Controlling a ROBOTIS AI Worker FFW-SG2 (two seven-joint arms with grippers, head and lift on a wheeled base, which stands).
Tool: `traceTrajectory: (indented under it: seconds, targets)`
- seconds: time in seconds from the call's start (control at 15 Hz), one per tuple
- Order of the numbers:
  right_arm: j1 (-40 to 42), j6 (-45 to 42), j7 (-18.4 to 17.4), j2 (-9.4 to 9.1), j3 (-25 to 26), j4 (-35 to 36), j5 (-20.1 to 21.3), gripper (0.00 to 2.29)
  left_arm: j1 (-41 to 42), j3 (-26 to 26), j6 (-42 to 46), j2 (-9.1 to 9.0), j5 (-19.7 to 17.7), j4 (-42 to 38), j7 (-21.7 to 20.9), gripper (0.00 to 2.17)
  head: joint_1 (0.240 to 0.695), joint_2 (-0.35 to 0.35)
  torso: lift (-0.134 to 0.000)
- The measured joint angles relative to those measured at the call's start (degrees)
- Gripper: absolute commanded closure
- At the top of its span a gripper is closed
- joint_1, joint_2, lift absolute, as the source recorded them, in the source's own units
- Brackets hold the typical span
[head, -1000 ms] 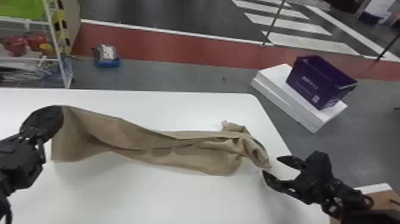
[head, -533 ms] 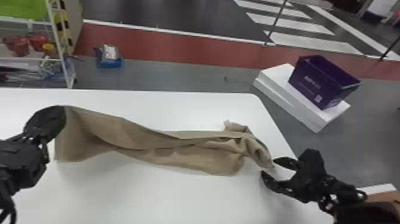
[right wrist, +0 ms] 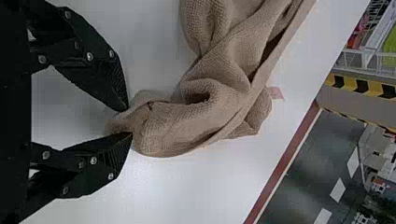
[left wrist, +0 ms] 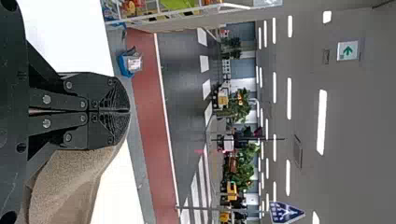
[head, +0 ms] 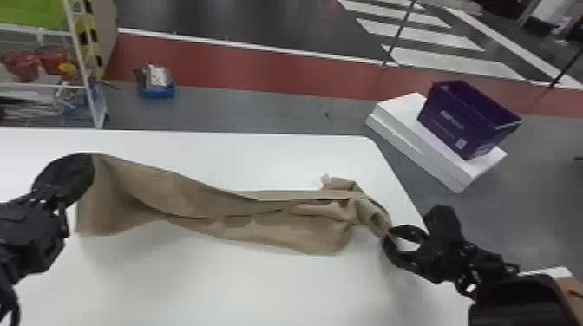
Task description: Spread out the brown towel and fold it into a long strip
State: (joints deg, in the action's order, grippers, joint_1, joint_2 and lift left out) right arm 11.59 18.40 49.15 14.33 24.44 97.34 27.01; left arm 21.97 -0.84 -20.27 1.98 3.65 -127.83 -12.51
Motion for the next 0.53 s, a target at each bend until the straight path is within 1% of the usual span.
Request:
traceTrajectory:
  seconds: [0.07,0.13,0.33,0.4,0.53]
  targets:
    - [-0.47,1.34,0.39,0.33,-0.54,-0.27,0.17,1.42,0.00,0.06,-0.04,-0.01,0.03,0.00,0.03,1.90,0.695,-0.308,-0.123]
    - [-0.89,2.49,0.87,0.59,-1.01,-0.45,0.23,1.51,0.01,0.13,-0.05,-0.03,0.04,-0.01,0.04,1.90,0.695,-0.307,-0.123]
    - [-0.71,3.32,1.67,0.42,-0.57,0.88,-0.97,1.51,0.09,0.25,0.01,-0.04,0.13,-0.11,0.14,1.90,0.695,-0.300,-0.123]
    - [-0.03,3.47,2.14,0.23,0.12,2.53,-2.06,1.51,0.09,0.36,0.01,-0.04,0.18,-0.20,0.18,1.90,0.695,-0.298,-0.123]
    - [1.09,4.62,4.41,-0.43,3.04,7.31,-5.71,1.51,0.10,1.09,-0.04,-0.10,0.20,-0.48,0.22,1.90,0.695,-0.290,-0.123]
